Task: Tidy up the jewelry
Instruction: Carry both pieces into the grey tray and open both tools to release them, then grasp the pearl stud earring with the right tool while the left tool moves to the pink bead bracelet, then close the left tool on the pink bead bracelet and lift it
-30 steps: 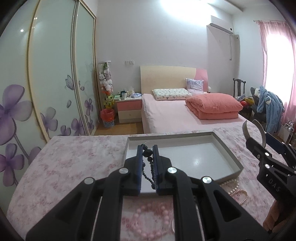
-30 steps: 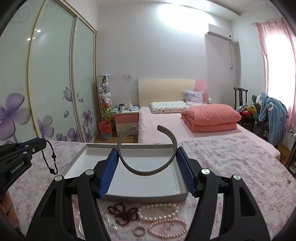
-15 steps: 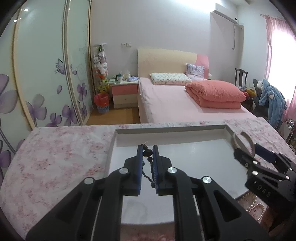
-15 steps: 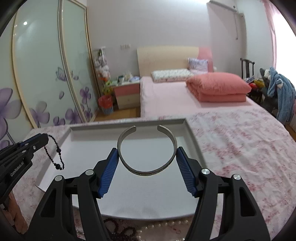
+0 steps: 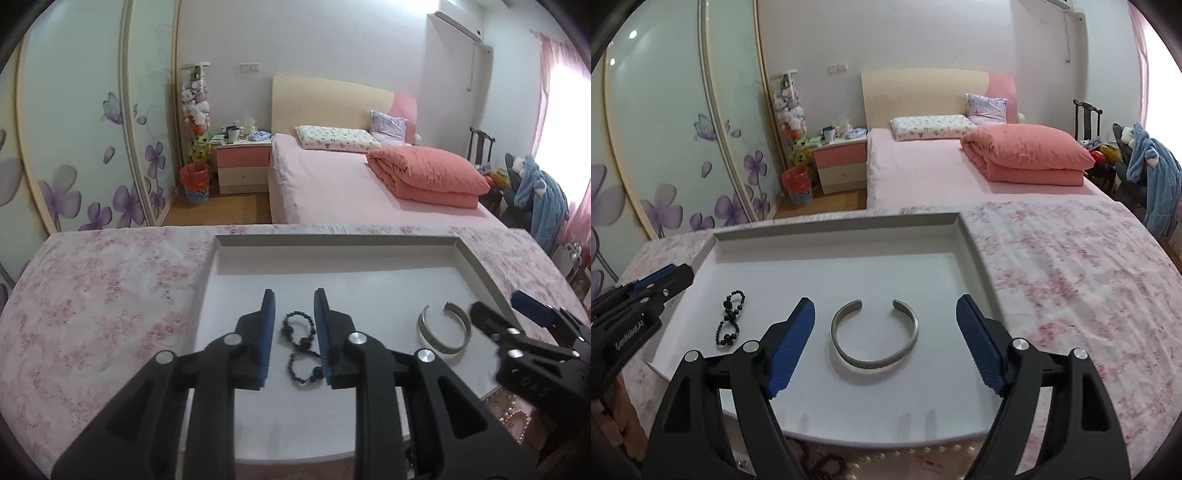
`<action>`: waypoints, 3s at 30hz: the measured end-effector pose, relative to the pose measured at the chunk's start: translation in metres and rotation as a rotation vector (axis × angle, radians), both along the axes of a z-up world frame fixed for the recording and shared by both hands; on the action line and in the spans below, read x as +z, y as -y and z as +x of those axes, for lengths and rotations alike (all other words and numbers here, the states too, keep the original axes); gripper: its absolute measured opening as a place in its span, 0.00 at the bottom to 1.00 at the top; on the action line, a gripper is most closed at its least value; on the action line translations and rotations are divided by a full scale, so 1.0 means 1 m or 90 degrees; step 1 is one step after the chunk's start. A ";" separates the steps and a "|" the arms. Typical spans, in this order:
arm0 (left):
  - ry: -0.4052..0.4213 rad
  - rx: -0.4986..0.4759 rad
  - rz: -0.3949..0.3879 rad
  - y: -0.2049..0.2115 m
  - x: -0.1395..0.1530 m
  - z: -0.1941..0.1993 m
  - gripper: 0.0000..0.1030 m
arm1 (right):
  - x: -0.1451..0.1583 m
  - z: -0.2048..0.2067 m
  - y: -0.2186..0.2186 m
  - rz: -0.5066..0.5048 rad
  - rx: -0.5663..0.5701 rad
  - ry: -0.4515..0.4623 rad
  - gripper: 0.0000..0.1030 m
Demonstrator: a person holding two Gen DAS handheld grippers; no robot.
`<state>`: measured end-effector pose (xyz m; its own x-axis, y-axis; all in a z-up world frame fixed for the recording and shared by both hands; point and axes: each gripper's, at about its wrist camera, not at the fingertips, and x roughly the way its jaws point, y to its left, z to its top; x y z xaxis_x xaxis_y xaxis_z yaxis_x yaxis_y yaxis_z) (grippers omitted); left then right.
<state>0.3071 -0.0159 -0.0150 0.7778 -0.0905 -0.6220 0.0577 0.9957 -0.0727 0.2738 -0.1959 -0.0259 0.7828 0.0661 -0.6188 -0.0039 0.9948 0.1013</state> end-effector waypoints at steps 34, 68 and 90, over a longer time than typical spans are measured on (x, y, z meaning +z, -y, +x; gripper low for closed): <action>-0.029 0.059 0.003 -0.072 -0.011 -0.160 0.43 | -0.031 -0.167 -0.024 0.053 0.209 -0.101 0.54; -0.114 -0.004 0.030 -0.036 -0.044 -0.138 0.43 | -0.052 -0.130 0.054 -0.067 -0.022 -0.135 0.16; -0.141 0.005 0.033 -0.034 -0.061 -0.118 0.43 | -0.053 -0.116 0.071 -0.053 -0.036 -0.133 0.16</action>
<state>0.1888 0.0184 -0.0761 0.6224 -0.0483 -0.7812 0.0381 0.9988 -0.0314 0.1582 -0.2667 -0.0786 0.6377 -0.0322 -0.7696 0.0650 0.9978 0.0121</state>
